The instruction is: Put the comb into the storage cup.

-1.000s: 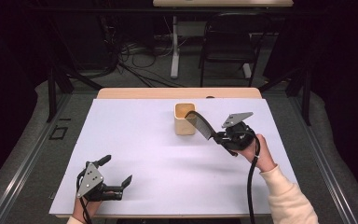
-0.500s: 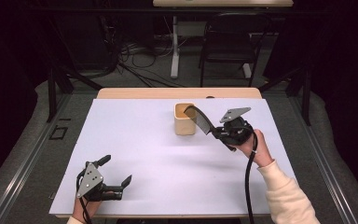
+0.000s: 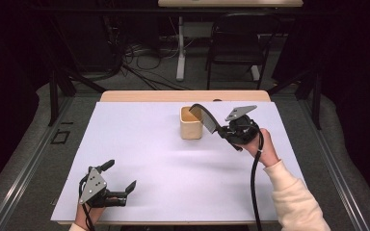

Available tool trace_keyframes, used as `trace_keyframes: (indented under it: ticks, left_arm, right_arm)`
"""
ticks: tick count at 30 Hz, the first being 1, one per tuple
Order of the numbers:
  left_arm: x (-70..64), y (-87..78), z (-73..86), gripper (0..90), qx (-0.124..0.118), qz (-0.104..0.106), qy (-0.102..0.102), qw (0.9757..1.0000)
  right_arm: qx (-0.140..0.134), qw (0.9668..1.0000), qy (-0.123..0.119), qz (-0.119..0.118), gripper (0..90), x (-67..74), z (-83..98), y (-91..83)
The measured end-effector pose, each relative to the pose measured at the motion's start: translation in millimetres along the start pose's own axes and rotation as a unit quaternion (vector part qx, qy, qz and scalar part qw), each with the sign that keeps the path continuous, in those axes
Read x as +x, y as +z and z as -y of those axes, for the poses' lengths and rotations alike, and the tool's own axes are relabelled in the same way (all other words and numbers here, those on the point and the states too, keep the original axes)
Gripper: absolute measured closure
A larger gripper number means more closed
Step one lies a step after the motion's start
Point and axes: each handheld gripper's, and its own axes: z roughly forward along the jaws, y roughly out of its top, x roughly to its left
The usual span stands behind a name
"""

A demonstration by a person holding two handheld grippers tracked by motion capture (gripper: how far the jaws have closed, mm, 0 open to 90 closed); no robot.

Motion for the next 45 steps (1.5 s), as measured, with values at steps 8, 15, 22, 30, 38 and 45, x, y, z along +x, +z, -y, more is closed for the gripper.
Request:
trace_keyframes:
  ticks: [8,15,22,30,38,45]
  left_arm:
    - [0.1,-0.2,0.1,0.2,0.000,0.000,0.000,1.0000]
    - [-0.2,0.4,0.1,0.3,0.000,0.000,-0.001,1.0000]
    - [-0.1,0.3,0.0,0.4,0.000,-0.001,-0.001,1.0000]
    - [0.1,0.7,0.1,0.4,0.000,0.002,-0.001,1.0000]
    - [0.3,1.1,0.1,0.4,0.000,0.003,0.000,1.0000]
    - [0.1,0.9,0.0,0.4,0.000,0.002,0.000,1.0000]
  right_arm:
    - [0.003,1.0000,-0.001,0.002,72.2,-2.0,-4.6,1.8]
    - [0.002,1.0000,-0.004,0.006,72.2,-1.7,-10.9,1.8]
    - [-0.003,0.9999,-0.006,0.010,72.2,-3.0,-18.0,4.0]
    - [-0.005,0.9999,-0.005,0.011,72.2,-2.3,-24.9,8.0]
    - [-0.006,0.9999,-0.002,0.008,72.2,-3.8,-28.8,11.7]
    - [-0.012,0.9998,0.004,0.012,72.2,-7.1,-31.7,12.2]
